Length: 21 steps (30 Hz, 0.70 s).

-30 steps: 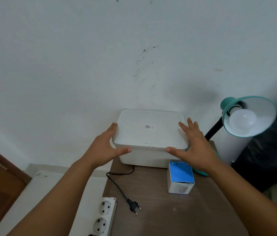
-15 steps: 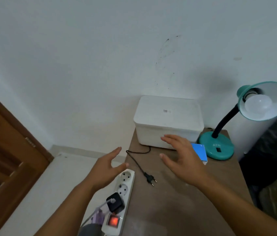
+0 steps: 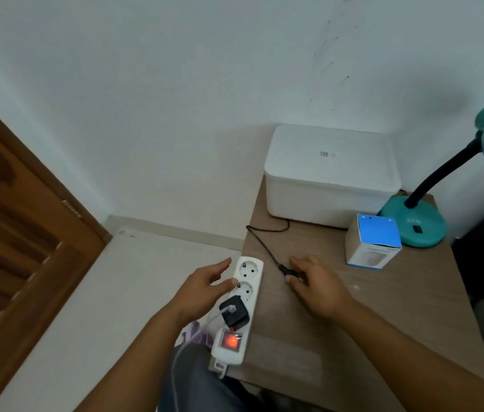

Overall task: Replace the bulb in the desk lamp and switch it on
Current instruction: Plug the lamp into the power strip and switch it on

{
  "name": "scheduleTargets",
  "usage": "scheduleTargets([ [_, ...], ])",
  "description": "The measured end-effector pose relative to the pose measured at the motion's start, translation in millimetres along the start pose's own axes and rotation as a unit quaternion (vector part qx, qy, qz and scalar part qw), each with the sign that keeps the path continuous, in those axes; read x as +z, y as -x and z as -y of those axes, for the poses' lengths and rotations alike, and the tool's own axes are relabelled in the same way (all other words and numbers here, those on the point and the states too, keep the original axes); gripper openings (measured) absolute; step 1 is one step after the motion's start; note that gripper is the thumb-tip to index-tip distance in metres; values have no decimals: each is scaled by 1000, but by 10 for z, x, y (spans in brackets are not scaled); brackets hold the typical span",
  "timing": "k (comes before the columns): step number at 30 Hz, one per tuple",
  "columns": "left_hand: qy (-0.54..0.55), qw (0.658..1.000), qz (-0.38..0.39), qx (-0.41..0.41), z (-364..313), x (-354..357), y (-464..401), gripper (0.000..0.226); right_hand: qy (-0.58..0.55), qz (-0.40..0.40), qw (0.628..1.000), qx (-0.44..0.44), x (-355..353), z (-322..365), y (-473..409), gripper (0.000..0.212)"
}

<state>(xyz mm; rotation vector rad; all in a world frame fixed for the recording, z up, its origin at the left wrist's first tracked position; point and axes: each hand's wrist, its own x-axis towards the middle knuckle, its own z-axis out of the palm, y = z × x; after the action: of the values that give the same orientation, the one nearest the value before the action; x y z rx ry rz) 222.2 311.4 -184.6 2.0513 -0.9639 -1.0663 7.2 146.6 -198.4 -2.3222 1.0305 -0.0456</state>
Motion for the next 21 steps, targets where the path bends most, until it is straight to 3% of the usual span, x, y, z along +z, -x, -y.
scheduleTargets([
  [7,72,997,10,3,95,83,0,42,13,-1,1000,13,73,3,-88,42],
  [15,116,993,25,1,99,119,39,33,-116,-1,993,31,25,59,-116,17],
  [21,129,991,29,-4,111,135,37,32,-250,-2,968,38,-75,195,-123,21],
])
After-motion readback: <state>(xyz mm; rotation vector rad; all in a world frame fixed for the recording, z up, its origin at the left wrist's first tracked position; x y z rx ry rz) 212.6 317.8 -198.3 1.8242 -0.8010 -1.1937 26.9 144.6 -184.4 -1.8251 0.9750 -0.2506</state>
